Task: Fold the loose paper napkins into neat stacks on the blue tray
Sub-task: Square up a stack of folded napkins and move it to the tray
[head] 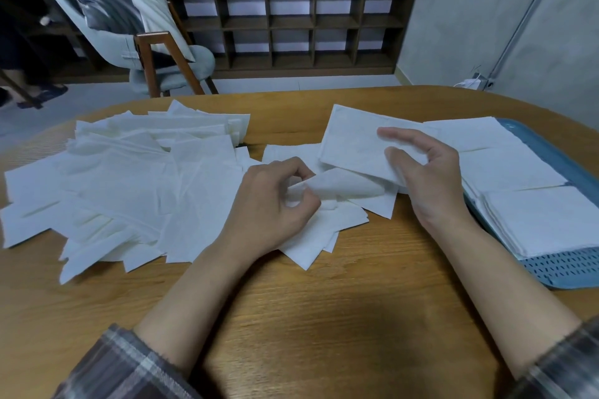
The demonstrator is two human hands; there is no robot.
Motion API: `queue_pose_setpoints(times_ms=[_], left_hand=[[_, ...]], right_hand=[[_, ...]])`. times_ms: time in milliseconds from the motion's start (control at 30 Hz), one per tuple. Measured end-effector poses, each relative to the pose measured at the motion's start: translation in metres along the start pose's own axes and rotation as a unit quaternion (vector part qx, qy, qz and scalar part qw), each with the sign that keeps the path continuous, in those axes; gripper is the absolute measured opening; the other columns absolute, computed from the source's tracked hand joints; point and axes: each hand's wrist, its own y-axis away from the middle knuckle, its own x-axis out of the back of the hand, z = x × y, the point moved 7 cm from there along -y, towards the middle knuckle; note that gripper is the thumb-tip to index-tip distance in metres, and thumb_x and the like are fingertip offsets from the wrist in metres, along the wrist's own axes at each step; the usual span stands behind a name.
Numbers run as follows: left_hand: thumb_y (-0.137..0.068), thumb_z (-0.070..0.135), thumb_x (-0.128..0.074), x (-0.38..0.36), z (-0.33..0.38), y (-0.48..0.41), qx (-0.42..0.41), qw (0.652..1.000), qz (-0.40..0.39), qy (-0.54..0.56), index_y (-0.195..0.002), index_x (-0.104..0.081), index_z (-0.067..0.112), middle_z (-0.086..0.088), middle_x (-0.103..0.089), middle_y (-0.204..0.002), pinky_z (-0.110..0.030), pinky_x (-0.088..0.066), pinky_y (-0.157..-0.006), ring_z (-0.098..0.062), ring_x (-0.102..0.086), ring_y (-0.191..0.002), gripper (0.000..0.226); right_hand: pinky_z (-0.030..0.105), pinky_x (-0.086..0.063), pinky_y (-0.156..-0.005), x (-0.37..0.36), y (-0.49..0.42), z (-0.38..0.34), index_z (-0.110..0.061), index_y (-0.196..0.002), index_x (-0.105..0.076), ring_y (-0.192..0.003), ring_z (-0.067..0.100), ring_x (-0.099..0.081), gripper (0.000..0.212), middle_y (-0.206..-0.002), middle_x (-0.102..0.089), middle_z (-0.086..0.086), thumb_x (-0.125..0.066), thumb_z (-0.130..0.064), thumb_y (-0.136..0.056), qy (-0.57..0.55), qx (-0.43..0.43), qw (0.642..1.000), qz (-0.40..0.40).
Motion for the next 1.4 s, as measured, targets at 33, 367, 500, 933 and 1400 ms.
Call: queue_pose_setpoints(times_ms=[33, 367, 500, 933, 1400], left_hand=[[-0.082, 0.019, -0.064, 0.002, 0.003, 0.001, 0.010, 0.999, -0.013, 0.037, -0.084, -0.069, 0.018, 0.004, -0.066, -0.075, -0.035, -0.044, -0.067, -0.019, -0.057, -0.071, 0.006], [-0.095, 0.006, -0.069, 0.015, -0.005, -0.005, 0.106, 0.971, 0.027, 0.212, -0.088, -0.072, 0.019, -0.008, -0.062, -0.074, -0.018, -0.040, -0.060, -0.018, -0.047, -0.063, 0.014], [-0.098, 0.015, -0.073, 0.018, -0.019, -0.004, 0.155, 0.963, 0.078, 0.208, -0.104, -0.077, 0.021, -0.002, -0.079, -0.097, -0.040, -0.061, -0.083, -0.025, -0.074, -0.090, 0.009], [-0.096, 0.013, -0.077, 0.008, -0.012, -0.004, 0.122, 0.968, 0.037, 0.215, -0.105, -0.084, 0.021, 0.015, -0.080, -0.103, -0.012, -0.050, -0.070, -0.001, -0.072, -0.084, 0.014], [-0.096, 0.016, -0.077, 0.007, -0.014, -0.003, 0.131, 0.967, 0.046, 0.213, -0.106, -0.083, 0.025, 0.013, -0.080, -0.100, -0.018, -0.052, -0.068, -0.013, -0.073, -0.080, 0.015]], right_hand=[[-0.001, -0.039, -0.090, -0.001, 0.000, 0.001, -0.029, -0.111, -0.081, -0.116, -0.014, -0.059, 0.032, -0.115, -0.075, -0.026, -0.065, -0.005, -0.098, 0.005, -0.001, 1.000, -0.006], [0.037, -0.051, -0.090, -0.034, 0.010, 0.009, -0.018, -0.111, -0.082, -0.111, 0.022, -0.071, 0.042, -0.118, -0.078, 0.005, -0.060, -0.052, -0.100, -0.115, -0.119, 0.972, -0.168], [0.029, -0.058, -0.080, -0.050, 0.021, 0.007, -0.019, -0.113, -0.081, -0.113, 0.023, -0.073, 0.066, -0.121, -0.077, 0.010, -0.074, -0.074, -0.078, -0.193, -0.146, 0.943, -0.227], [0.047, -0.053, -0.106, -0.043, 0.020, 0.001, -0.036, -0.133, -0.067, -0.127, 0.022, -0.065, 0.045, -0.135, -0.069, -0.005, -0.077, -0.023, -0.091, -0.113, -0.054, 0.973, -0.194], [0.016, -0.050, -0.096, -0.047, 0.025, -0.011, -0.048, -0.150, -0.043, -0.121, -0.003, -0.062, 0.065, -0.137, -0.060, -0.022, -0.072, -0.020, -0.099, -0.044, -0.016, 0.975, -0.218]])
